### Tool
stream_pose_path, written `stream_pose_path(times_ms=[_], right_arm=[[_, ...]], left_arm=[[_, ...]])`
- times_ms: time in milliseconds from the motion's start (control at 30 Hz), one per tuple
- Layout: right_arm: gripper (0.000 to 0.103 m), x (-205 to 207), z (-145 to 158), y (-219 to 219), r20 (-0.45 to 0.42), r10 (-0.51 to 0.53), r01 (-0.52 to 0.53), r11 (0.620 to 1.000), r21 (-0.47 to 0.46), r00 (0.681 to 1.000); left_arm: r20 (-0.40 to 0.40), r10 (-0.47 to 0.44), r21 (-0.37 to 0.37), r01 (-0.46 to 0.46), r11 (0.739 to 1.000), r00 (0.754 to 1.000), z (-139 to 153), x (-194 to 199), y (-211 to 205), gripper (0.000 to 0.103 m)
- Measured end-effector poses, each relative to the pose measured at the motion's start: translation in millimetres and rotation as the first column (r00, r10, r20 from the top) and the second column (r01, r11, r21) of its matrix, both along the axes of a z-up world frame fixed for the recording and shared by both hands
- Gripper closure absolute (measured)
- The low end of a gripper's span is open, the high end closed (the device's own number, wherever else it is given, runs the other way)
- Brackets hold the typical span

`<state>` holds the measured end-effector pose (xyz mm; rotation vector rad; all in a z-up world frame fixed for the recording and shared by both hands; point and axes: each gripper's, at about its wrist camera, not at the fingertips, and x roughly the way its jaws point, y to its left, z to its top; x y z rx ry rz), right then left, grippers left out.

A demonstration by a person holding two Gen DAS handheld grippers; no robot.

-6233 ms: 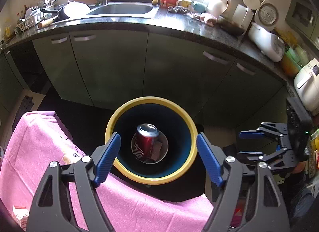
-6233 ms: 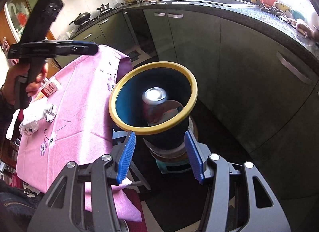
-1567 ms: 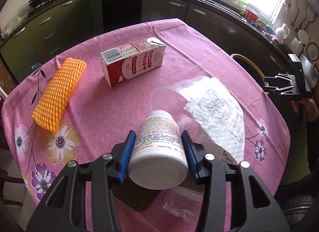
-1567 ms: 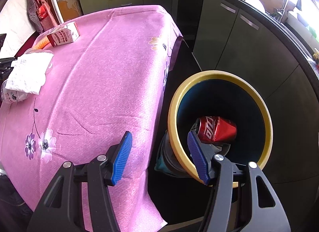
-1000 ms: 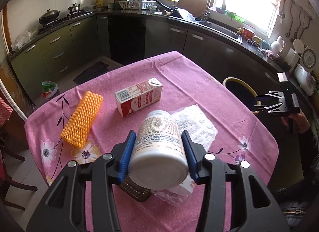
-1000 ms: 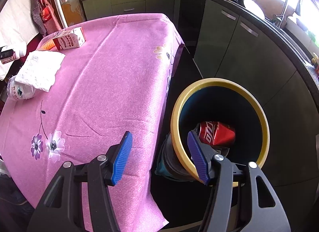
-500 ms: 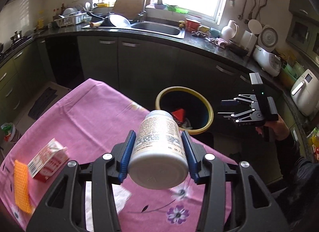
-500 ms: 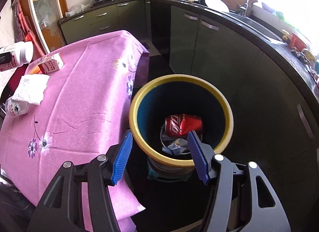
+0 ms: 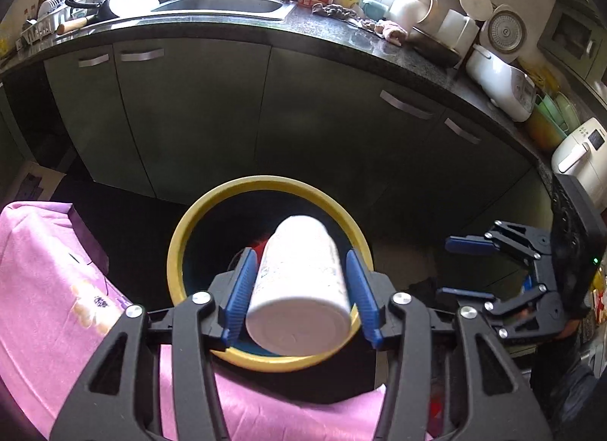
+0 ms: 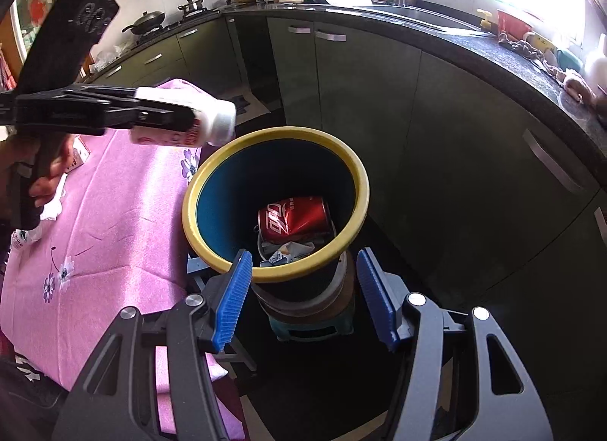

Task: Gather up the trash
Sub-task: 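Carry the pill bottle over the bin and open the left gripper, then grasp the white tissue pack with the right gripper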

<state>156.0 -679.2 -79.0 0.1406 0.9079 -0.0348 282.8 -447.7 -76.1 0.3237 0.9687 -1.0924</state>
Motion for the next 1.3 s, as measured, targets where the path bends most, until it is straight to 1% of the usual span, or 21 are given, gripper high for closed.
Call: stream_pose_path(times_ms=[33, 100, 167, 267, 367, 433, 500, 600, 667, 733, 800, 867, 900, 1000, 1033, 1100, 1133, 1167, 1300], right_arm=[[0.045, 0, 0, 1, -0.001, -0.002, 0.002, 1.000, 0.000, 1.000], [0.045, -1, 0, 2, -0.002, -0.001, 0.001, 1.000, 0.001, 1.000], [0.045, -1, -1, 4, -0.005, 0.006, -0.006, 1.000, 0.003, 1.000], [0.045, 5, 0, 14, -0.003, 0.028, -0.028, 1.000, 0.010, 1.000], [0.045, 13, -1, 32, -0.004, 0.073, -0.073, 0.997, 0.017, 0.997], [0.045, 22, -1, 48, -0.006, 0.114, -0.114, 0.993, 0.018, 0.993], [0.045, 31, 1, 70, -0.003, 0.163, -0.163, 0.986, 0.020, 0.987], [0.045, 48, 7, 110, 0.009, 0.261, -0.262, 0.965, 0.034, 0.965], [0.045, 60, 10, 144, 0.014, 0.343, -0.344, 0.938, 0.041, 0.939], [0.045, 72, 13, 178, 0.018, 0.426, -0.427, 0.902, 0.062, 0.904], [0.045, 82, 14, 218, 0.016, 0.508, -0.508, 0.858, 0.071, 0.861], [0.045, 87, 15, 260, 0.019, 0.583, -0.583, 0.810, 0.067, 0.812], [0.045, 89, 16, 279, 0.025, 0.618, -0.618, 0.783, 0.063, 0.786], [0.045, 85, 16, 332, 0.043, 0.703, -0.704, 0.709, 0.048, 0.710], [0.045, 84, 16, 348, 0.046, 0.727, -0.729, 0.683, 0.047, 0.685], [0.045, 80, 15, 374, 0.046, 0.760, -0.761, 0.647, 0.050, 0.649], [0.045, 82, 15, 384, 0.043, 0.768, -0.769, 0.636, 0.058, 0.639], [0.045, 84, 15, 390, 0.044, 0.771, -0.772, 0.632, 0.063, 0.635], [0.045, 99, 14, 410, 0.041, 0.775, -0.774, 0.625, 0.099, 0.631]], left_arm=[[0.000, 0.014, -0.008, -0.014, 1.000, 1.000, 0, 2, -1, 0.038], [-0.007, 0.042, -0.053, -0.043, 0.998, 0.999, 8, 4, 6, 0.037], [-0.005, 0.063, -0.101, -0.063, 0.993, 0.998, 22, 2, 24, 0.037], [0.064, 0.105, -0.171, -0.093, 0.981, 0.992, 51, -15, 62, 0.032], [0.115, 0.175, -0.258, -0.140, 0.956, 0.978, 78, -40, 121, 0.025], [0.140, 0.232, -0.304, -0.181, 0.935, 0.963, 91, -59, 164, 0.019], [0.161, 0.295, -0.325, -0.232, 0.917, 0.942, 102, -76, 203, 0.017], [0.178, 0.399, -0.360, -0.318, 0.877, 0.900, 112, -99, 266, 0.016], [0.182, 0.483, -0.377, -0.393, 0.839, 0.856, 117, -110, 308, 0.016], [0.197, 0.570, -0.389, -0.470, 0.792, 0.797, 120, -121, 348, 0.014], [0.215, 0.649, -0.384, -0.548, 0.743, 0.730, 120, -132, 384, 0.013], [0.209, 0.702, -0.392, -0.599, 0.698, 0.681, 119, -138, 416, 0.013], [0.198, 0.719, -0.396, -0.617, 0.680, 0.666, 118, -141, 429, 0.013], [0.166, 0.753, -0.403, -0.653, 0.641, 0.637, 112, -150, 460, 0.013], [0.159, 0.761, -0.402, -0.663, 0.632, 0.629, 110, -151, 466, 0.013], [0.150, 0.771, -0.403, -0.673, 0.620, 0.619, 106, -155, 477, 0.013], [0.146, 0.773, -0.404, -0.676, 0.616, 0.617, 105, -156, 480, 0.013], [0.142, 0.773, -0.405, -0.677, 0.615, 0.618, 103, -158, 484, 0.013], [0.127, 0.771, -0.412, -0.674, 0.614, 0.625, 94, -161, 492, 0.013]])
